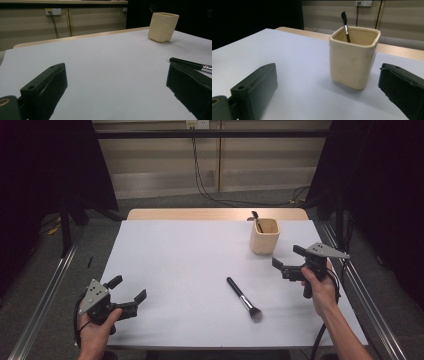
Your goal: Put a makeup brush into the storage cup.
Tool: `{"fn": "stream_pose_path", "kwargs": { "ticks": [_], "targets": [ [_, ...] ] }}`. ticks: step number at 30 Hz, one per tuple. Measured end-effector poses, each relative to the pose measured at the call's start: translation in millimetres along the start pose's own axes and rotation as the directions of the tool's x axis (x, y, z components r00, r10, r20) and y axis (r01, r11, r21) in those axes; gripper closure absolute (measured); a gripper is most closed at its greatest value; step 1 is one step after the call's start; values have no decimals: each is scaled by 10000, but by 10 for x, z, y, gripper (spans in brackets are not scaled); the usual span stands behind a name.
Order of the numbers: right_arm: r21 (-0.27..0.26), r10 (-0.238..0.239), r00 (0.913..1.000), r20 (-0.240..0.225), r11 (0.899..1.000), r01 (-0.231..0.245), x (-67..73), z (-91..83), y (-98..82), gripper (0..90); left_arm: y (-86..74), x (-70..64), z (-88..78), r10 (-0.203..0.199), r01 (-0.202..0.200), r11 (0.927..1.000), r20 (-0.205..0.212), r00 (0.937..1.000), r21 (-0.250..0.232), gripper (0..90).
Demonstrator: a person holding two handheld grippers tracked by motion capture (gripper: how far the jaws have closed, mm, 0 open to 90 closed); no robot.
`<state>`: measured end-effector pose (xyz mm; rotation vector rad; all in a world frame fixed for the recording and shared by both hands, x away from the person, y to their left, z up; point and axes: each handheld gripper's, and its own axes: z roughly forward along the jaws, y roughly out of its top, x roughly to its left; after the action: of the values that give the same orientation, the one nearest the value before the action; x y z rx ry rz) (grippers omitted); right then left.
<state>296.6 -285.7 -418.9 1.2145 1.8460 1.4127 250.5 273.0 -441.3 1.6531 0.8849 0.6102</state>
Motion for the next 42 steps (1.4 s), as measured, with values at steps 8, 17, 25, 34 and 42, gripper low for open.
{"fn": "stream_pose_path", "kwargs": {
  "ticks": [8,17,25,34,42],
  "targets": [
    [185,18,9999,130,9998,-20,100,-136,-174,15,-1,-1,13,-30,30,10000,28,10000,11,32],
    [301,28,9998,220,9995,-34,182,-320,-377,12,0,-16,-27,46,-46,10000,-15,10000,12,32],
    [405,43,9996,279,9992,-54,285,-482,-526,14,0,-48,-41,47,-47,10000,69,10000,51,32],
    [250,302,9985,457,9992,-313,297,-661,-633,14,6,-57,-43,24,-24,10000,16,10000,-1,32],
    [170,242,9993,292,9996,-247,306,-650,-618,15,-3,-57,-11,17,-17,10000,54,10000,42,32]
  ]
}}
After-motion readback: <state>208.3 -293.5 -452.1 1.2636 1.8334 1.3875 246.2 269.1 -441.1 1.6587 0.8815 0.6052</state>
